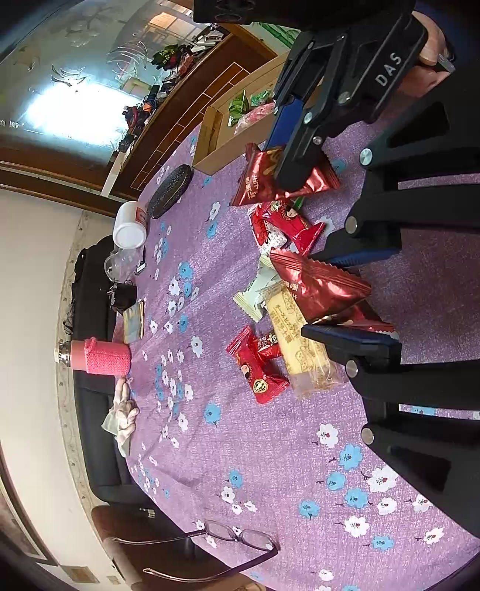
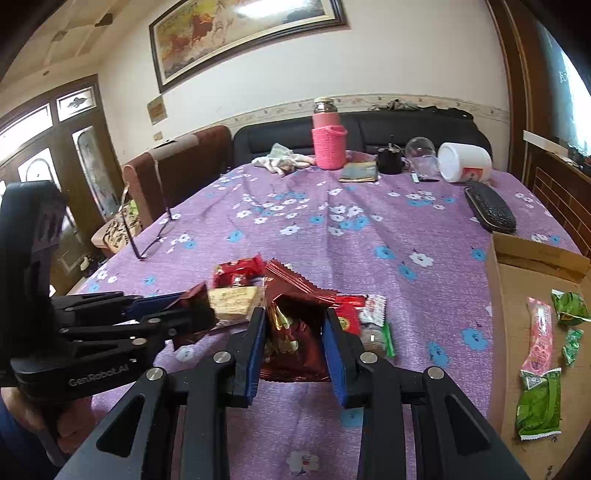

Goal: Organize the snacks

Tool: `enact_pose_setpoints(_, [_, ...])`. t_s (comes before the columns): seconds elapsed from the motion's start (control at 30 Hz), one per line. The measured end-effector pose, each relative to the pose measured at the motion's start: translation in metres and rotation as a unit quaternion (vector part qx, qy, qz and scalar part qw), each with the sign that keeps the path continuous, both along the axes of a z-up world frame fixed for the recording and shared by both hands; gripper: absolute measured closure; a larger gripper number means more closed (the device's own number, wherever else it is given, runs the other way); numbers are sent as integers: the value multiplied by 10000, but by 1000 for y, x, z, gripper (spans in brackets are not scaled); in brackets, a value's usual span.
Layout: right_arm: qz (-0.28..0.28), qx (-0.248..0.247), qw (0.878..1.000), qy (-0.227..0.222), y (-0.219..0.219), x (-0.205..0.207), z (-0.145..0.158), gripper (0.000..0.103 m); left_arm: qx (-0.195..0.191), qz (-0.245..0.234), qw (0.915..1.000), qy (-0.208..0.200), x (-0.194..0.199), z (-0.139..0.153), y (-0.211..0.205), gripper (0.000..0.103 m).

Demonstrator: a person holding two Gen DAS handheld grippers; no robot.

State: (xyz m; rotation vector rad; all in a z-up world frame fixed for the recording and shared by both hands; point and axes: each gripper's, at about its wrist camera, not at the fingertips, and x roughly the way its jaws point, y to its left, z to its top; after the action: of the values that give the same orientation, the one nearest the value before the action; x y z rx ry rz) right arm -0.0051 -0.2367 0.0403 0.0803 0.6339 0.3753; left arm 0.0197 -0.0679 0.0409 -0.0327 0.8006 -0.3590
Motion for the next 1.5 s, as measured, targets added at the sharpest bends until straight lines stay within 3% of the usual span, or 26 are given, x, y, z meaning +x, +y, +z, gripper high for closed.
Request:
enact_pose_setpoints(0.47, [-312, -217, 9993, -44, -5, 0, 0, 70, 316, 196, 9990, -259, -7, 3, -3, 75])
enact_pose_setpoints(1.1, [-510, 11, 9986, -105, -19, 1, 6, 71, 634, 299, 9962, -514, -12, 4, -8, 75])
enact_pose_setpoints(1.33, [-232, 59, 9996, 177, -15, 5, 0, 70, 586, 333, 9966, -481, -12, 4, -8, 75])
enact_pose_setpoints(1.43, [29, -197, 9987, 475, -3, 9, -10, 44, 548, 344, 9969, -447, -11, 4, -6, 75])
enact_pose_setpoints(1.5, [231, -450, 9965, 667, 6, 10, -17, 41, 541, 346, 9970, -437, -10, 4, -5, 75])
